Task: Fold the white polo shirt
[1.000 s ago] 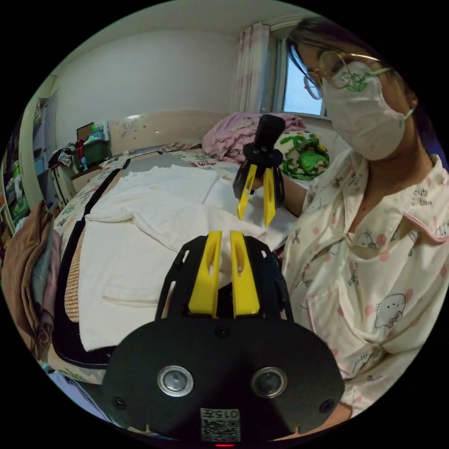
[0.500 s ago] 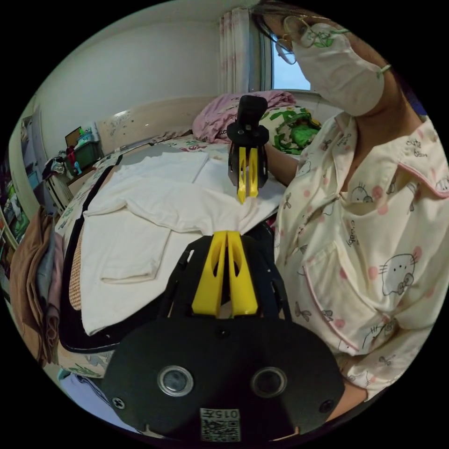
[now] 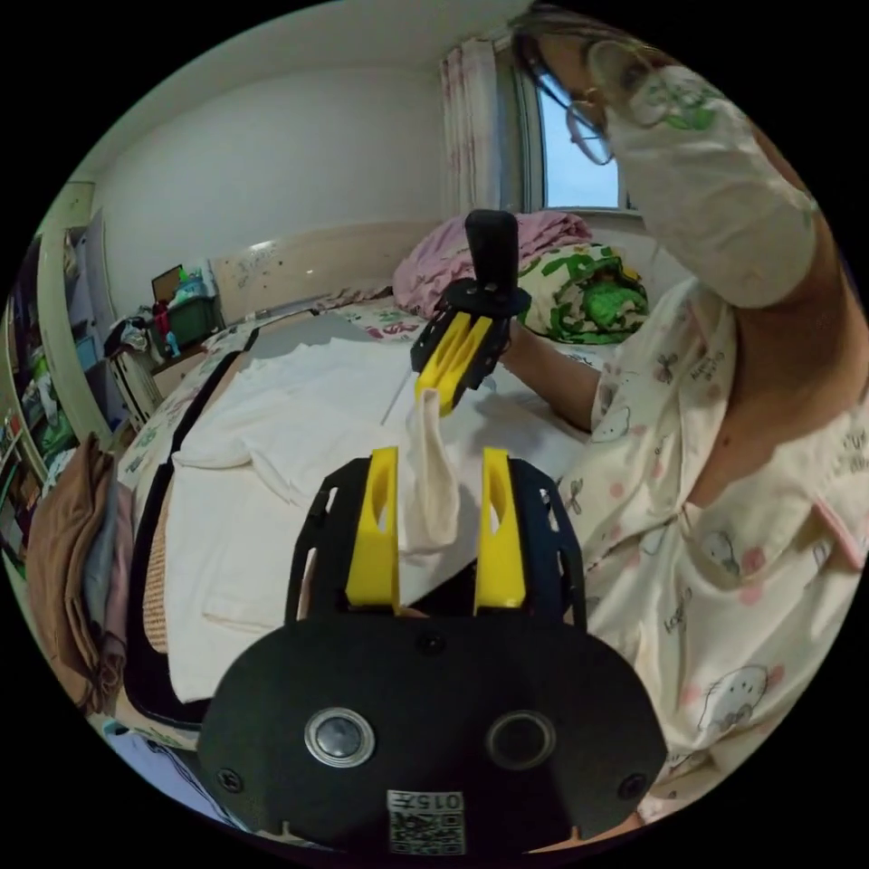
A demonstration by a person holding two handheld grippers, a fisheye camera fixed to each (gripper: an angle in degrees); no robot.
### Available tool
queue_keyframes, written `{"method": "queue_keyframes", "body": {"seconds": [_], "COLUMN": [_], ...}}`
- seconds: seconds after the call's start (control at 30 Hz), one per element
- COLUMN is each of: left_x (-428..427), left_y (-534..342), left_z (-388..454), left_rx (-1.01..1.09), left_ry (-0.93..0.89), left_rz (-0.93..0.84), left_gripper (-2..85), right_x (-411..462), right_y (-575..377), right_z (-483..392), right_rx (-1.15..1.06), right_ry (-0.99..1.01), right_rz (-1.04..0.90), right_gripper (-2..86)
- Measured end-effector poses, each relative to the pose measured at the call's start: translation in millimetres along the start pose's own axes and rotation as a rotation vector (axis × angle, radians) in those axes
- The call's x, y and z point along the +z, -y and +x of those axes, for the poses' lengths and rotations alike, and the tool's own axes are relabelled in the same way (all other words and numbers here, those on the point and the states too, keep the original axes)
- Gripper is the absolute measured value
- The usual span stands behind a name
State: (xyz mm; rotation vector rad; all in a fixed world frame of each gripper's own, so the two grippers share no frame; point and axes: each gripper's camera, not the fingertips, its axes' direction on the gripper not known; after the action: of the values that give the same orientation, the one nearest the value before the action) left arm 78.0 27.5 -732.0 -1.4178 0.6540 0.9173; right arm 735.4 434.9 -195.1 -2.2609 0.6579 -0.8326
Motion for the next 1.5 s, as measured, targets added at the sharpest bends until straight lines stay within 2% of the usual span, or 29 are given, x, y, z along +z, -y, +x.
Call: {"method": "queue_keyframes", "body": {"seconds": [0.1,0.17,0.27,0.37,0.43,0.47,0.5,0.53,0.6,0.67,0.83,0.93,1.07,1.17,1.23,1.4,1.5], "left_x": [16.6,15.0,-23.6,-101.0,-160.2,-171.2,-190.5,-203.6,-206.6,-188.4,-85.3,-39.7,-11.1,-8.0,-5.7,-20.4,-38.5], "left_y": [13.8,24.2,57.4,109.6,145.2,148.6,145.1,133.4,111.3,89.3,30.7,-2.8,-24.3,-38.3,-55.3,-65.9,-61.7], "left_z": [-5.0,-23.6,-89.9,-196.1,-282.4,-299.3,-323.9,-331.3,-316.2,-286.7,-166.9,-114.1,-85.2,-96.3,-109.7,-119.4,-129.6], "left_rx": [-0.061,-0.087,-0.189,-0.336,-0.469,-0.523,-0.671,-0.774,-0.765,-0.690,-0.472,-0.458,-0.465,-0.524,-0.573,-0.579,-0.626], "left_ry": [0.021,0.011,0.171,0.522,0.957,1.068,1.218,1.225,1.071,0.894,0.357,0.192,0.249,0.331,0.302,0.265,0.149], "left_rz": [-0.003,-0.004,0.044,0.161,0.231,0.224,0.211,0.242,0.347,0.366,0.130,0.011,-0.156,-0.237,-0.294,-0.255,-0.118], "left_gripper": [2.7,1.7,1.2,1.8,3.6,4.9,7.5,8.7,10.1,10.5,10.1,11.6,12.2,13.1,11.8,3.3,1.6], "right_x": [-6.5,-15.3,-32.5,-41.4,-43.4,-44.3,-45.4,-46.1,-48.2,-47.5,-38.5,-32.5,-20.2,-9.8,-6.6,7.6,21.6], "right_y": [-1.2,-4.5,-13.4,-22.8,-28.2,-31.3,-33.8,-35.0,-39.9,-43.8,-48.4,-46.0,-41.4,-38.8,-39.2,-44.6,-42.7], "right_z": [5.2,10.7,24.3,39.8,49.0,54.3,58.5,60.1,65.2,70.5,82.5,81.7,76.8,74.7,73.3,75.8,69.6], "right_rx": [0.037,0.076,0.172,0.261,0.296,0.313,0.321,0.323,0.330,0.343,0.359,0.330,0.279,0.248,0.232,0.236,0.205], "right_ry": [-0.066,-0.117,-0.195,-0.226,-0.208,-0.193,-0.183,-0.181,-0.193,-0.201,-0.158,-0.149,-0.153,-0.121,-0.105,-0.107,-0.101], "right_rz": [0.037,0.088,0.171,0.216,0.236,0.244,0.246,0.245,0.246,0.247,0.229,0.208,0.159,0.127,0.129,0.116,0.100], "right_gripper": [0.4,1.8,3.4,3.8,3.9,3.9,3.9,3.9,3.9,3.9,4.0,4.5,5.9,7.4,7.7,7.9,9.1]}}
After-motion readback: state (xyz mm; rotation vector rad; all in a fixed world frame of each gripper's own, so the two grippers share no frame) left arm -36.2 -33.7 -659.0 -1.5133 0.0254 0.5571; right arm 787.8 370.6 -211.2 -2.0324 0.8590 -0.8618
